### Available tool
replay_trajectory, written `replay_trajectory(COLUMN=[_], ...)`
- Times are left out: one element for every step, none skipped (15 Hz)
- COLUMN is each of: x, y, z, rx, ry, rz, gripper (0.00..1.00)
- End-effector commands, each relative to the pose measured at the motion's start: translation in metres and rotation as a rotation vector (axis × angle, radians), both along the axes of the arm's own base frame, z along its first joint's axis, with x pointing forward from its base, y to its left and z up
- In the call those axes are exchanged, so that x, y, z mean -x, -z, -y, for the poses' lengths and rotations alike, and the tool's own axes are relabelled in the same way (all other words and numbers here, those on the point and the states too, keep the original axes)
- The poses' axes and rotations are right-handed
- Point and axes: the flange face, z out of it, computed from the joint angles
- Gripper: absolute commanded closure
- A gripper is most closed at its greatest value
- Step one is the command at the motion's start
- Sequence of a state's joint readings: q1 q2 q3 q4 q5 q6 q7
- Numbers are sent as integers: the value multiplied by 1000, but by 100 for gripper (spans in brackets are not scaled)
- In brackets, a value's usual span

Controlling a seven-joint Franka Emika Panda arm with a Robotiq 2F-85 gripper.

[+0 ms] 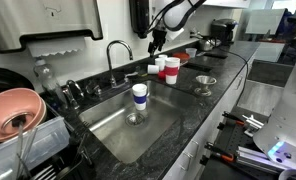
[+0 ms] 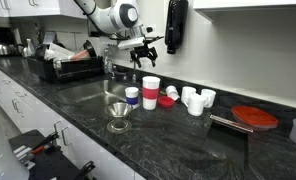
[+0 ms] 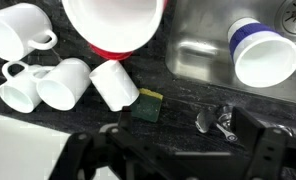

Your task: Open the left handle of the tap then close it

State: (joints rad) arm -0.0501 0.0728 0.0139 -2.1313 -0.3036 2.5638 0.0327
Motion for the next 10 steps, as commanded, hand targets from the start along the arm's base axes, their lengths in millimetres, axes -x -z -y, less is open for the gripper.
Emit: replay_trajectory(x=[-21, -27, -35, -43, -51, -58, -66, -73, -81, -88], y=[12, 17, 22, 26, 30, 34, 38, 42, 47, 51], z=[4, 6, 7, 7, 7, 7, 7, 7, 8, 8], rx=[-85, -100, -114, -120, -121, -120, -113, -102, -100, -101], ry=[5, 9, 5, -1, -10, -20, -30, -35, -36, -39], rz=[-17, -21, -24, -27, -28, -30, -30, -30, -32, -35], gripper=[0, 0, 0, 0, 0, 0, 0, 0, 0, 0])
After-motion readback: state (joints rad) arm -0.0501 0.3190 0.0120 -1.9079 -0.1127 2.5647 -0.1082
